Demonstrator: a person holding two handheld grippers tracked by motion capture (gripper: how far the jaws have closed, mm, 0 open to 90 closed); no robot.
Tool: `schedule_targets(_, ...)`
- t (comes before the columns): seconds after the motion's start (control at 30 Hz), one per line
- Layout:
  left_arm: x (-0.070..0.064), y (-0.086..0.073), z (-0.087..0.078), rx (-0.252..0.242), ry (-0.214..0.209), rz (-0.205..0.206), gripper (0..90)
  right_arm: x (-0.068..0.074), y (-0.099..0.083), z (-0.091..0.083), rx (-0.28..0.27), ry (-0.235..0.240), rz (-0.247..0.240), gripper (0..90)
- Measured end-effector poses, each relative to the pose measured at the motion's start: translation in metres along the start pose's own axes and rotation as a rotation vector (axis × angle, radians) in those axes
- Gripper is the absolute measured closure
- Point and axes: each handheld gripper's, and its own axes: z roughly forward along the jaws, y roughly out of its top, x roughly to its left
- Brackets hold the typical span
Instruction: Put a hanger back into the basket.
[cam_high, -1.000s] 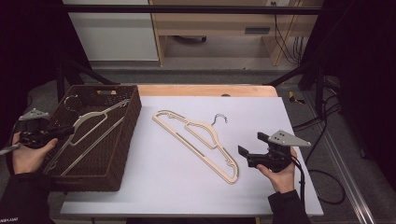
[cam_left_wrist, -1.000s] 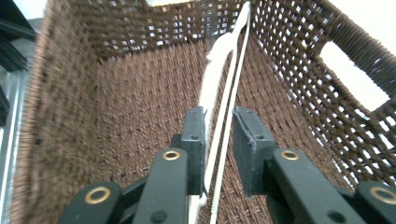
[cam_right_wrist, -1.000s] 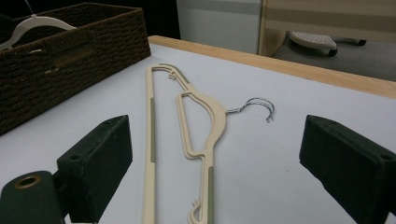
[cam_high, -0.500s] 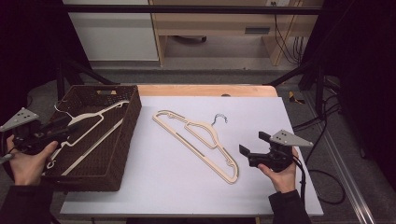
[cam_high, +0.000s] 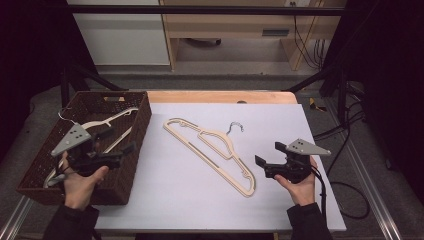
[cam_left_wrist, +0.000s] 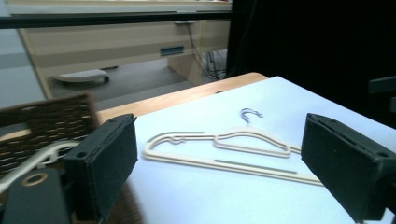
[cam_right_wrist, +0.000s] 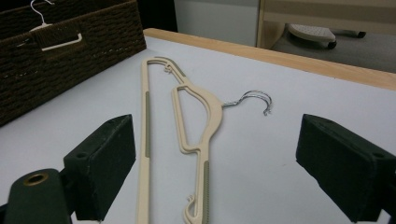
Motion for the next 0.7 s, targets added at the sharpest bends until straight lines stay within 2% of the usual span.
schedule_targets(0.1,-0.017,-0.007,0.019,0.023,-0.041,0.006,9.2,-0.001,-0.001,0.004,0.01,-0.004,-0.003,13.4)
schedule_targets(0.23,-0.032,-0.015,0.036,0.061,-0.076,0.023,8.6,-0.001,-0.002,0.012,0.037,0.001,-0.004,16.1)
schedule_targets(0.27,-0.032,-0.015,0.036,0.061,-0.076,0.023,8.5,-0.001,-0.003,0.015,0.045,0.005,0.002,16.5)
schedule_targets(0.3,-0.038,-0.019,0.041,0.075,-0.086,0.038,8.5,-0.001,-0.003,0.018,0.056,0.005,0.001,17.2)
schedule_targets(0.5,-0.047,-0.032,0.051,0.107,-0.118,0.039,8.1,0.0,-0.006,0.036,0.113,0.009,-0.003,19.9)
schedule_targets(0.53,-0.048,-0.037,0.053,0.124,-0.127,0.041,8.1,0.0,-0.007,0.044,0.145,0.007,-0.003,21.5)
schedule_targets(0.6,-0.049,-0.041,0.054,0.135,-0.128,0.038,7.9,0.0,-0.01,0.054,0.169,0.011,-0.011,23.3)
schedule_targets(0.7,-0.049,-0.043,0.055,0.138,-0.133,0.032,8.0,0.0,-0.016,0.069,0.227,0.003,-0.01,26.2)
